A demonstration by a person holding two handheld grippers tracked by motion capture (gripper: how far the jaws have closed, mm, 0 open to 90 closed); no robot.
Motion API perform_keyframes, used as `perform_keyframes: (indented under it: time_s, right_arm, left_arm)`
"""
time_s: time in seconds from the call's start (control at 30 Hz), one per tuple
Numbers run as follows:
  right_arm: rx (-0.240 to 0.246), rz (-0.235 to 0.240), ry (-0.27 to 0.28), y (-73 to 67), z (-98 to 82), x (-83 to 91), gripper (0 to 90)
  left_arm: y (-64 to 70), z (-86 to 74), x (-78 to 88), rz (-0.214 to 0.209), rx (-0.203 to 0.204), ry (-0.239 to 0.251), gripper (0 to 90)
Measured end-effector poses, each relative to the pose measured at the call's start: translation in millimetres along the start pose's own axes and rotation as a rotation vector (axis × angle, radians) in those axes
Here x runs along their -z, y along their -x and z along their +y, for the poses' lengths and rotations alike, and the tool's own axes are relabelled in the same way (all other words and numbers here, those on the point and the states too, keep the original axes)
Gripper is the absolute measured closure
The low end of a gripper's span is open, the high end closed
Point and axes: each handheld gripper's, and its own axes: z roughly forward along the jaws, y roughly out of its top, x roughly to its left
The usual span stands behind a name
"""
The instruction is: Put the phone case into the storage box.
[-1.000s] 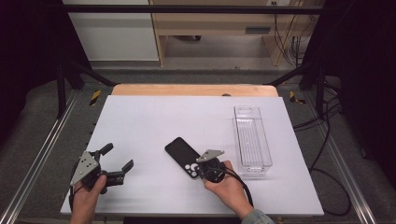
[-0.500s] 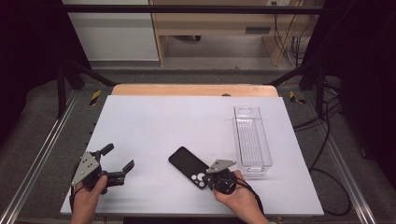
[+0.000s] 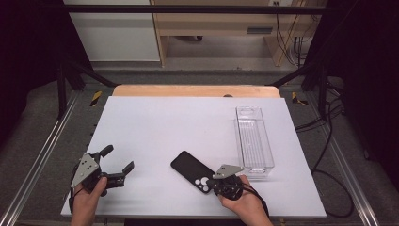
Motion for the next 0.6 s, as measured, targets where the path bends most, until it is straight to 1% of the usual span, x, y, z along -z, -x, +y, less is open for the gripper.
perform_keyframes:
  time_s: [0.07, 0.17, 0.3, 0.4, 0.5, 0.6]
  right_arm:
    - [0.009, -0.007, -0.003, -0.2, -0.8, 1.4, 90.0]
    - [0.002, -0.009, 0.007, -0.4, -3.2, 2.9, 90.0]
    - [0.004, -0.009, 0.018, -1.5, -4.4, 2.4, 90.0]
    - [0.026, -0.006, 0.025, -3.3, -5.0, 2.1, 88.8]
    - [0.028, 0.01, 0.069, -5.1, -3.6, 5.9, 86.2]
    - [0.013, 0.005, 0.106, -3.9, -2.5, 9.8, 82.7]
  left_arm:
    - [-0.1, 0.1, 0.0, 0.002, 0.0, 0.0, 1.3]
    - [0.3, 0.5, -0.1, 0.002, -0.001, 0.001, 1.3]
    - [1.4, 0.6, -0.6, -0.002, -0.003, -0.001, 1.3]
    - [1.8, 0.9, -0.3, -0.003, -0.001, 0.001, 1.3]
    - [1.8, 1.0, 0.0, -0.003, 0.001, 0.004, 1.3]
    - [1.0, 0.7, -0.3, -0.002, 0.004, 0.004, 1.3]
